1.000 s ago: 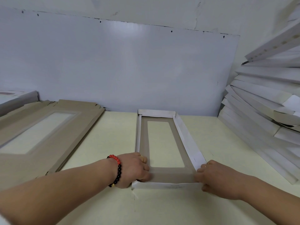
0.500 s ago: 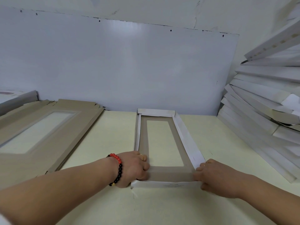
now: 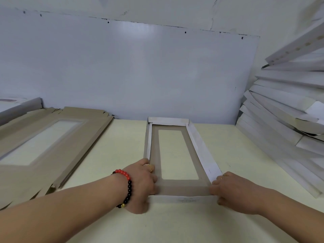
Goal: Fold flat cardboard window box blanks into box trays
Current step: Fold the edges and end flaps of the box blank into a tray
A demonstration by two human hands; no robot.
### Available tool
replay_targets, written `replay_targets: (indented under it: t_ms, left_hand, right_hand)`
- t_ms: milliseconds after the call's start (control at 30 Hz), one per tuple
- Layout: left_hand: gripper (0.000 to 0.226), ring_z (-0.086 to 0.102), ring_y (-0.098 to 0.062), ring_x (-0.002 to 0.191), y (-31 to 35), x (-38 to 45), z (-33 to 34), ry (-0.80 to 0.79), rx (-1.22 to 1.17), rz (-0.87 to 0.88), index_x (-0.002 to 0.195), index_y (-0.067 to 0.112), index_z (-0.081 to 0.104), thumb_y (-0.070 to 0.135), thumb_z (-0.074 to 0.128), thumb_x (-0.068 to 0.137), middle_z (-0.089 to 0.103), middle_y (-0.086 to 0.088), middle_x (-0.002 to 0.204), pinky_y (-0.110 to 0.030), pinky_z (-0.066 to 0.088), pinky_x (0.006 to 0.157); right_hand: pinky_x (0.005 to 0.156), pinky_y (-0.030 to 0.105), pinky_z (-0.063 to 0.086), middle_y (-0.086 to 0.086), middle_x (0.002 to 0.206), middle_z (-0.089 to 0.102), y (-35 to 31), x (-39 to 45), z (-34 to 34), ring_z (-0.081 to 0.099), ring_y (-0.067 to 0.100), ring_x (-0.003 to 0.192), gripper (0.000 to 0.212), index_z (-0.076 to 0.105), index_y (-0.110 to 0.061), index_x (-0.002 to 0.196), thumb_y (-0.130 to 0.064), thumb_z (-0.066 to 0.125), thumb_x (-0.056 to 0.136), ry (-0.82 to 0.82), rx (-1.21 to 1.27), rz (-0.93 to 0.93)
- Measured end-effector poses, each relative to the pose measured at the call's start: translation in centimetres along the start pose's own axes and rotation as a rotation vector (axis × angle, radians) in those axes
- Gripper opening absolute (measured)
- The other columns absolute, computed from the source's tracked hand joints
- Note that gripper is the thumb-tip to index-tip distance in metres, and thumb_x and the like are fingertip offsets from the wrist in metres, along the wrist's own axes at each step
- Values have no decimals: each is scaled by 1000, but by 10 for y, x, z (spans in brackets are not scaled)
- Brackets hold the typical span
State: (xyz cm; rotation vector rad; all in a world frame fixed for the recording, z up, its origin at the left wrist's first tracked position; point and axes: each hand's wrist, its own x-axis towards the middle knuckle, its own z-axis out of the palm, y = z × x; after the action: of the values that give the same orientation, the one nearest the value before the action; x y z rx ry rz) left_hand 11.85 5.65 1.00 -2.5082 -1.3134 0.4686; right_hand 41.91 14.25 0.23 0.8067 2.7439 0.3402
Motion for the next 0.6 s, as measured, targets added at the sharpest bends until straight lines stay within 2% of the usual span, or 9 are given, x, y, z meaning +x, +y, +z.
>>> replay_targets:
  t_ms: [67,133,267,400,467,533,600]
  left_hand:
    - [28,42,-24,99,1,2,0,-22,-16,-8,96,25,64,42,48,81,57,5,90,-40,22,107]
    - [25,42,-21,96,-2,1,4,-29,-102,-55,88,25,63,45,50,82,56,6,89,-38,24,104]
    - [37,40,-9,96,-10,-6,22,14,-365,-273,77,26,56,63,58,78,47,14,79,-30,22,101]
    - [34,43,-6,97,-6,-8,30,69,-384,-343,73,30,52,62,63,76,49,14,84,-25,21,98]
    - [35,45,-7,91,-4,-7,27,68,-421,-364,70,28,51,59,66,74,50,13,81,-21,26,90]
    - [36,48,-11,85,-4,-5,21,44,-443,-385,70,26,52,58,69,73,54,11,80,-18,31,74]
    - [35,52,-15,86,-3,-4,16,-11,-453,-413,75,26,54,58,68,73,60,6,88,-21,35,71]
  right_hand:
    - [92,29,31,-3,107,56,-1,-1,0,48,19,104,21,51,-25,113,-27,41,95,1,-1,7]
    - [94,29,32,-3,108,56,-1,-1,1,48,19,105,22,52,-25,114,-28,41,95,0,0,14]
    - [95,29,32,-2,109,56,-2,-2,1,48,19,106,24,52,-24,118,-28,41,96,4,-2,28]
    - [95,28,31,-1,110,55,-3,-1,-1,48,19,106,25,51,-24,119,-29,40,97,4,-11,32]
    - [94,27,30,-1,110,55,-3,-2,-1,48,19,106,26,51,-24,120,-29,40,97,2,-4,32]
    - [94,27,30,-1,110,55,-3,-2,-2,47,19,107,26,51,-24,121,-28,40,97,2,0,35]
    - [95,28,30,0,111,55,-4,-2,-2,47,20,107,26,51,-23,120,-28,41,97,-2,-3,37]
